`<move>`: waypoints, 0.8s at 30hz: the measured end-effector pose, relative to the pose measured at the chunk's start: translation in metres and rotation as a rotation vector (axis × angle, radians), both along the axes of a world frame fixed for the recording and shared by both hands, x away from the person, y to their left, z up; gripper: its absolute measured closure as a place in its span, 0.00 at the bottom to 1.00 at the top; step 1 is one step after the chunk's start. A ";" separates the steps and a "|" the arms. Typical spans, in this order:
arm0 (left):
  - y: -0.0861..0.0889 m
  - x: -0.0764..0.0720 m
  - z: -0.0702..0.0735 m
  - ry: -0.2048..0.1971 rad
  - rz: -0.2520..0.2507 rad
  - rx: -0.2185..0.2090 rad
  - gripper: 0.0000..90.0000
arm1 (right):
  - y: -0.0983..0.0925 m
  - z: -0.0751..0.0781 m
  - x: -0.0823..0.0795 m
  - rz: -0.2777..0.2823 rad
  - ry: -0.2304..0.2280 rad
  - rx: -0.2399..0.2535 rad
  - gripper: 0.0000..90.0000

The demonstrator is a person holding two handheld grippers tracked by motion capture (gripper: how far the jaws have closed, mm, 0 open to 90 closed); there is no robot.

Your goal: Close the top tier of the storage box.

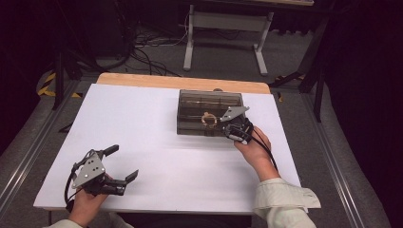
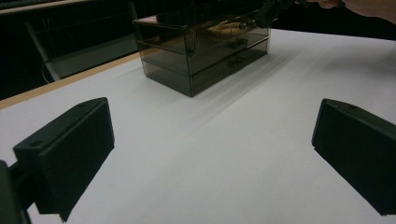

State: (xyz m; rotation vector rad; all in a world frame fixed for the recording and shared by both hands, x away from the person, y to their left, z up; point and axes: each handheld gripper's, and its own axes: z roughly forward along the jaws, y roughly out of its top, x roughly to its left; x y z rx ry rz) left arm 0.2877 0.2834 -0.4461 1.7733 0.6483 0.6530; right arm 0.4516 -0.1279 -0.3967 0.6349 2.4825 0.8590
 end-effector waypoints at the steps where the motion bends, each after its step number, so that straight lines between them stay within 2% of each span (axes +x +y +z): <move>1: 0.000 0.000 0.000 0.000 0.000 0.000 0.00 | 0.000 0.000 0.000 -0.003 -0.001 0.001 1.00; 19: 0.000 0.000 0.000 -0.001 -0.001 -0.001 0.00 | 0.003 -0.005 0.007 -0.055 -0.051 0.015 1.00; 24: 0.000 0.000 0.000 0.001 -0.004 0.001 0.00 | 0.003 -0.005 0.007 -0.061 -0.045 0.024 1.00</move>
